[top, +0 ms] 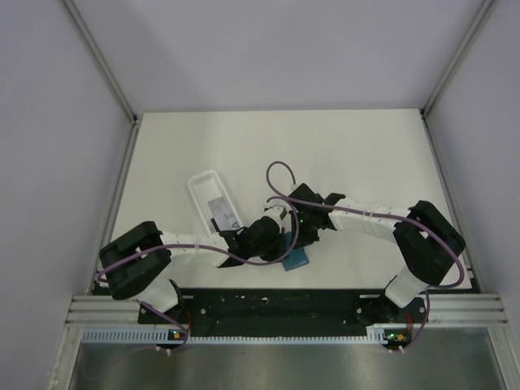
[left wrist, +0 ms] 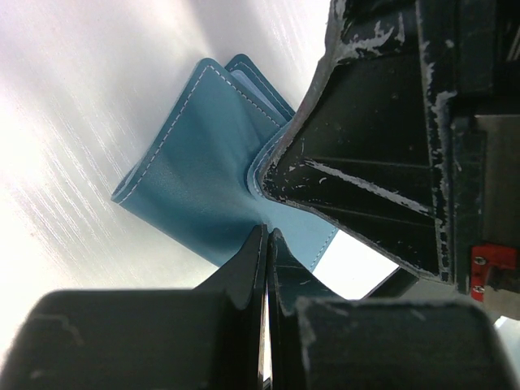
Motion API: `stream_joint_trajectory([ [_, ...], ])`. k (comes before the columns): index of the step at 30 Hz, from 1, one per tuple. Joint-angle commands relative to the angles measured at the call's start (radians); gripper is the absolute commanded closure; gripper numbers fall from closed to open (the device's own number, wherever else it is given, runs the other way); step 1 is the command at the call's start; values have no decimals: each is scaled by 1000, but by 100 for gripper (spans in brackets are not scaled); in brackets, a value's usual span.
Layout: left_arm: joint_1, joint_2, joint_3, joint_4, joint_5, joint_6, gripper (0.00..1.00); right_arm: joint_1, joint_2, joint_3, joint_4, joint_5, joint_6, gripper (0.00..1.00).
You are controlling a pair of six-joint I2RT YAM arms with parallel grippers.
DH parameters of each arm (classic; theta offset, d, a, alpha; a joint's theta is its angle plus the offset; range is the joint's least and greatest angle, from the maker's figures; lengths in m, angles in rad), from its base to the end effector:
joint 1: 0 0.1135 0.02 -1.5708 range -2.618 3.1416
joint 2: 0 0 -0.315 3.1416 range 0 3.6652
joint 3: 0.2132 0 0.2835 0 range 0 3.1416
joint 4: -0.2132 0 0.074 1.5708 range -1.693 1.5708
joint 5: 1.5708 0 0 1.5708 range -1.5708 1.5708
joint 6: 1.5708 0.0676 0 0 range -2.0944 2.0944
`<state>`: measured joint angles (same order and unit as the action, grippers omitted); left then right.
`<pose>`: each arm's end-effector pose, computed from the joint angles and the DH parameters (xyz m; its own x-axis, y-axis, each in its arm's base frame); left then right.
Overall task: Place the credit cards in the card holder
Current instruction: Close the card holder at the center of the board.
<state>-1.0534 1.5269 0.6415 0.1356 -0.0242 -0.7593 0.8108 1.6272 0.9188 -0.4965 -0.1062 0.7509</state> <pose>0.1654 -0.2874 0.1552 -0.8366 0.0786 -0.5422 0.3918 0.7775 -0.4918 0.2275 0.2497 0.1614 -0.9799 -0.0462 -0.1940 -0.1071 0.9425 0.3165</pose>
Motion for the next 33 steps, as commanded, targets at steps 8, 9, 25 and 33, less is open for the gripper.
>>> stream_joint_trajectory([
  [8, 0, -2, -25, 7, -16, 5, 100, 30, 241, -64, 16, 74, 1, 93],
  [9, 0, -1, -25, 7, -16, 5, 100, 28, 255, -63, 18, 74, 1, 93],
  [25, 0, -27, -25, -2, -20, 9, 100, 28, 123, -89, 61, 130, 8, 90],
  [33, 1, -131, 18, -85, -69, 38, 100, 28, -262, -126, 131, 243, 28, 73],
])
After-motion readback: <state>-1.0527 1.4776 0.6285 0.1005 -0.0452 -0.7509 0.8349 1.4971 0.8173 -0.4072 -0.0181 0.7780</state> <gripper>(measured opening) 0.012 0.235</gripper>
